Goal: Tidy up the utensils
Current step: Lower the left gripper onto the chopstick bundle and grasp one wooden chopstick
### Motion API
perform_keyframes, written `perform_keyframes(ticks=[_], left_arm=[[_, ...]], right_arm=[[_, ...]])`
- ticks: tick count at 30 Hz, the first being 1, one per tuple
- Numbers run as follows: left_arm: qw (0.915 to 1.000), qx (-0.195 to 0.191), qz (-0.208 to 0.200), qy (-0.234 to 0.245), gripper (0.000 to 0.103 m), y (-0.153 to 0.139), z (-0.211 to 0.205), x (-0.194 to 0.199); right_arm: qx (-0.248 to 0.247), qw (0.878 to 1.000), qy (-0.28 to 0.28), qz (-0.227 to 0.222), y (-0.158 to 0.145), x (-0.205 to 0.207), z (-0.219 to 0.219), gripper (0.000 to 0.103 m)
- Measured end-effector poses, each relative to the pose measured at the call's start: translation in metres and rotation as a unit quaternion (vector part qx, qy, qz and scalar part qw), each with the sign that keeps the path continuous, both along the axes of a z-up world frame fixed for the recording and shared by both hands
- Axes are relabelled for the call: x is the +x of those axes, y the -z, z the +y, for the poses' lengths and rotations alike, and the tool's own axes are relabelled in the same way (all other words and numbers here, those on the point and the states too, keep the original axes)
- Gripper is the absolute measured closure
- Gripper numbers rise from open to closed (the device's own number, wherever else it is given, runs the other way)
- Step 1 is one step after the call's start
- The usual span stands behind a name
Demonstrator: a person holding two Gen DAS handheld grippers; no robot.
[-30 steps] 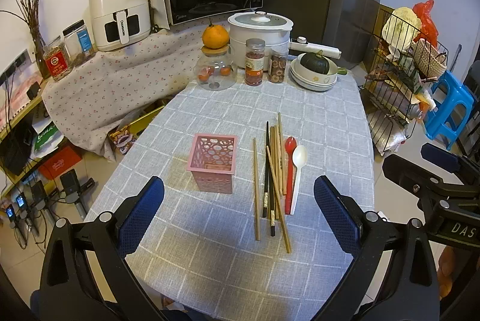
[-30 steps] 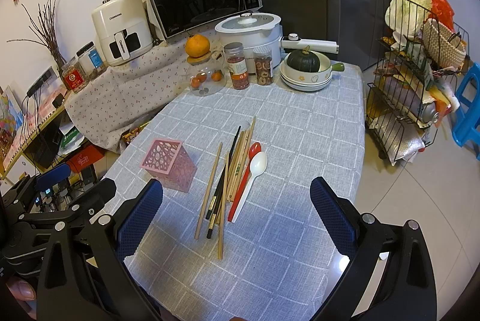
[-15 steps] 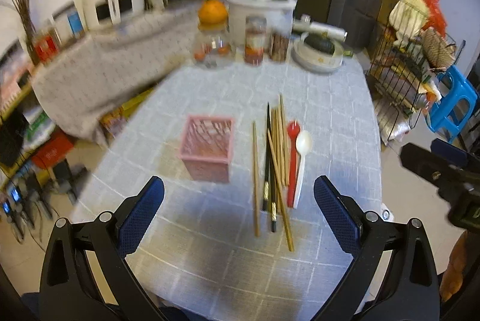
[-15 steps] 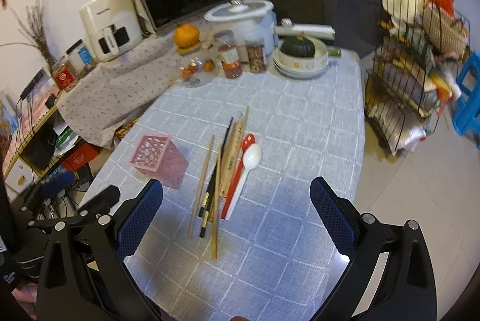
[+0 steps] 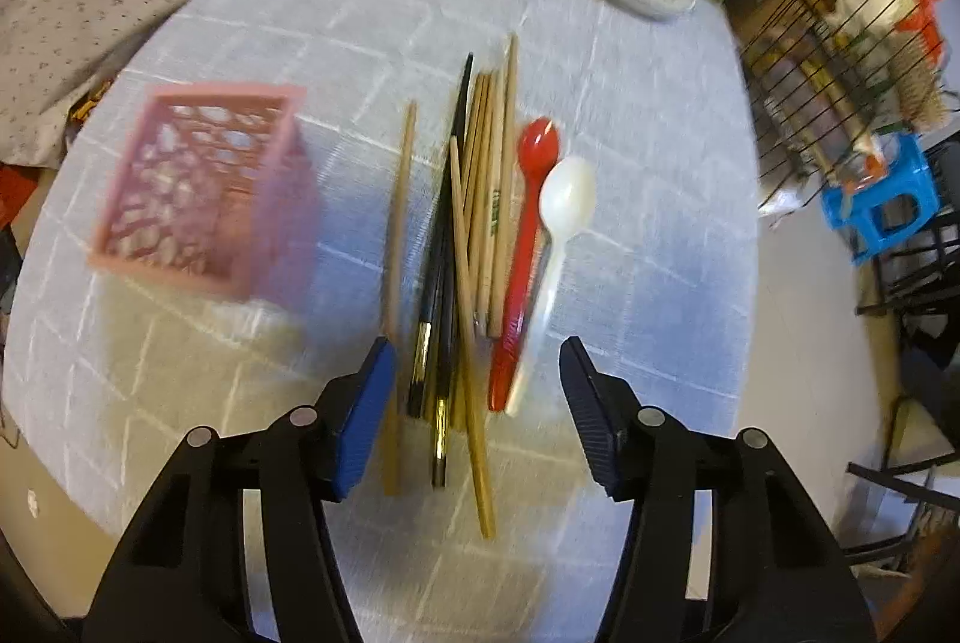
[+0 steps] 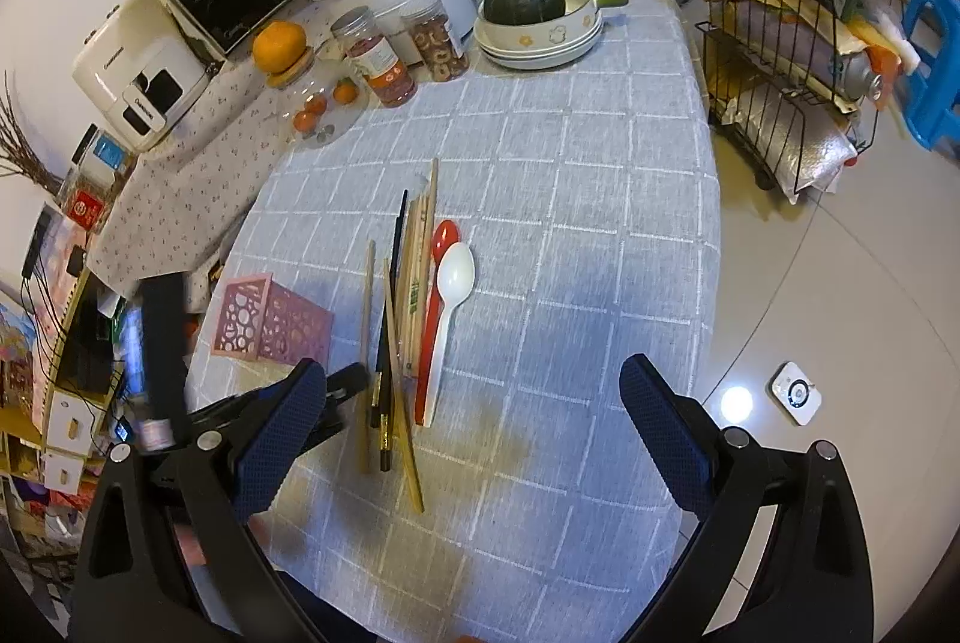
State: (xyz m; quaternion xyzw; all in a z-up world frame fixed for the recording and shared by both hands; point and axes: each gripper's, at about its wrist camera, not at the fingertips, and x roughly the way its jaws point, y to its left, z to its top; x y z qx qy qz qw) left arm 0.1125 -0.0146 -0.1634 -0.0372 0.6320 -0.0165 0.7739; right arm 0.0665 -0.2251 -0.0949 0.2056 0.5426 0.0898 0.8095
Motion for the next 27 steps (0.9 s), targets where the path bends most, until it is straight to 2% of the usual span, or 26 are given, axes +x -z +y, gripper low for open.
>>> perform_keyframes(ticks=[6, 7, 9, 10, 11, 13, 14, 22, 25, 27], left_arm=[[0.9989, 0.044, 0.010, 0.009, 0.052, 0.029, -0.015, 0.022], [0.9990, 0.041, 0.008, 0.012, 0.053, 0.033, -0.020, 0.025], [0.9982, 0.056, 0.017, 0.017, 0.059, 0.045, -0.023, 0.031], [0.9984, 0.050, 0.022, 0.016, 0.072, 0.050, -0.025, 0.034], [0.9986, 0.044, 0.024, 0.014, 0.075, 0.054, -0.026, 0.035], [0.9992, 0.035, 0.001, 0.021, 0.083, 0.047, -0.028, 0.034], [0.9991, 0.029, -0.008, 0.029, 0.097, 0.043, -0.030, 0.034], [0.9990, -0.017, -0.017, 0.037, 0.098, 0.023, -0.023, 0.019], [0.9974, -0.055, -0.033, 0.034, 0.098, 0.018, -0.018, 0.009], [0.9967, -0.069, -0.028, 0.032, 0.097, 0.014, -0.011, 0.004]], right_arm=[[0.014, 1.000, 0.008, 0.005, 0.003, 0.005, -0.010, 0.007], [0.014, 1.000, 0.009, 0.005, 0.004, 0.006, -0.010, 0.007], [0.014, 1.000, 0.008, 0.008, 0.005, 0.007, -0.009, 0.007], [0.014, 1.000, 0.008, 0.009, 0.006, 0.008, -0.009, 0.007], [0.015, 1.000, 0.007, 0.010, 0.007, 0.008, -0.009, 0.007], [0.015, 1.000, 0.006, 0.011, 0.008, 0.009, -0.009, 0.007], [0.014, 1.000, 0.007, 0.012, 0.009, 0.009, -0.010, 0.007], [0.012, 1.000, 0.009, 0.017, 0.013, 0.015, -0.008, 0.007], [0.009, 1.000, 0.011, 0.022, 0.016, 0.017, -0.008, 0.007], [0.011, 1.000, 0.011, 0.024, 0.017, 0.017, -0.008, 0.007]])
